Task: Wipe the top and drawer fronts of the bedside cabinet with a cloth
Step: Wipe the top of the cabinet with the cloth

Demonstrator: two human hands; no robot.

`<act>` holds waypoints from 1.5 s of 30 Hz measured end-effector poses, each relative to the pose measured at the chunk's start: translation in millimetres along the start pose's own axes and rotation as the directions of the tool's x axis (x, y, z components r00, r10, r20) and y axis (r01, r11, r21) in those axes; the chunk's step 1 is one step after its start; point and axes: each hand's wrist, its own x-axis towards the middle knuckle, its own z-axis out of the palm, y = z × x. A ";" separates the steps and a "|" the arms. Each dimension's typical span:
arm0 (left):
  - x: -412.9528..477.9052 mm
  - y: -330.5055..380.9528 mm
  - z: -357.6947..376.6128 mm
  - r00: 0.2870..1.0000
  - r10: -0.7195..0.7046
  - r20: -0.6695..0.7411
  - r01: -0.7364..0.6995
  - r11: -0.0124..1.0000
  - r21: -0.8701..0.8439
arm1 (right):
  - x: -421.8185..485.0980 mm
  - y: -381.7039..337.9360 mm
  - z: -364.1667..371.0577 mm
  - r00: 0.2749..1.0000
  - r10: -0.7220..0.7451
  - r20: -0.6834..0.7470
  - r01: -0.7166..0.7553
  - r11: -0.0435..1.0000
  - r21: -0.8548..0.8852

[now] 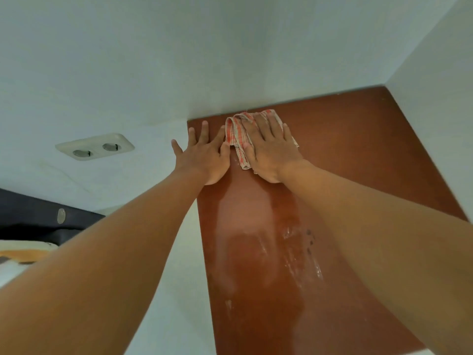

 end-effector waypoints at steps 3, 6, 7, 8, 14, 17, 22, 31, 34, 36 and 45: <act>-1.9 4.1 -6.5 1.000 -0.017 -0.011 0.018 1.000 0.020 | -30.9 -0.4 6.9 0.999 -0.016 -0.031 0.016 1.000 0.020; -21.5 10.0 1.9 0.998 -0.029 -0.059 0.027 0.999 -0.025 | -67.2 0.2 15.7 0.999 -0.008 -0.032 0.009 1.000 0.017; -34.2 12.9 9.2 0.997 -0.024 -0.072 0.021 0.999 -0.039 | -79.3 0.4 18.0 1.000 -0.007 -0.026 0.007 1.000 0.015; -49.2 15.4 18.6 0.996 -0.014 -0.087 0.010 0.999 -0.049 | -91.7 0.2 20.4 1.000 -0.006 -0.018 0.006 1.000 0.018; -138.6 26.8 69.2 0.993 -0.028 -0.116 0.014 0.993 -0.118 | -172.6 -1.2 32.6 1.000 0.002 0.030 -0.002 1.000 0.024; -181.4 32.6 86.0 0.995 -0.032 -0.098 0.021 0.994 -0.111 | -219.8 -2.1 43.3 0.999 0.003 0.037 -0.004 1.000 0.024; -248.5 43.7 107.9 0.997 -0.055 -0.063 0.047 0.992 -0.120 | -303.8 -0.6 62.6 1.000 -0.023 -0.006 0.023 1.000 0.005; -332.7 49.3 129.6 0.993 -0.079 -0.088 0.063 0.983 -0.175 | -431.5 -4.7 84.8 0.993 -0.053 -0.104 0.044 0.995 -0.088; -349.4 49.4 132.3 0.992 -0.068 -0.103 0.047 0.979 -0.197 | -468.7 -2.1 93.2 0.999 -0.039 -0.012 0.038 0.993 -0.115; -357.4 49.1 133.7 0.993 -0.064 -0.103 0.042 0.978 -0.207 | -494.0 4.3 101.3 0.990 0.062 0.130 -0.054 0.996 -0.066; -351.8 38.1 102.0 0.989 -0.061 -0.133 0.028 0.971 -0.236 | -441.8 14.5 52.6 0.978 -0.202 -0.058 0.188 0.963 -0.193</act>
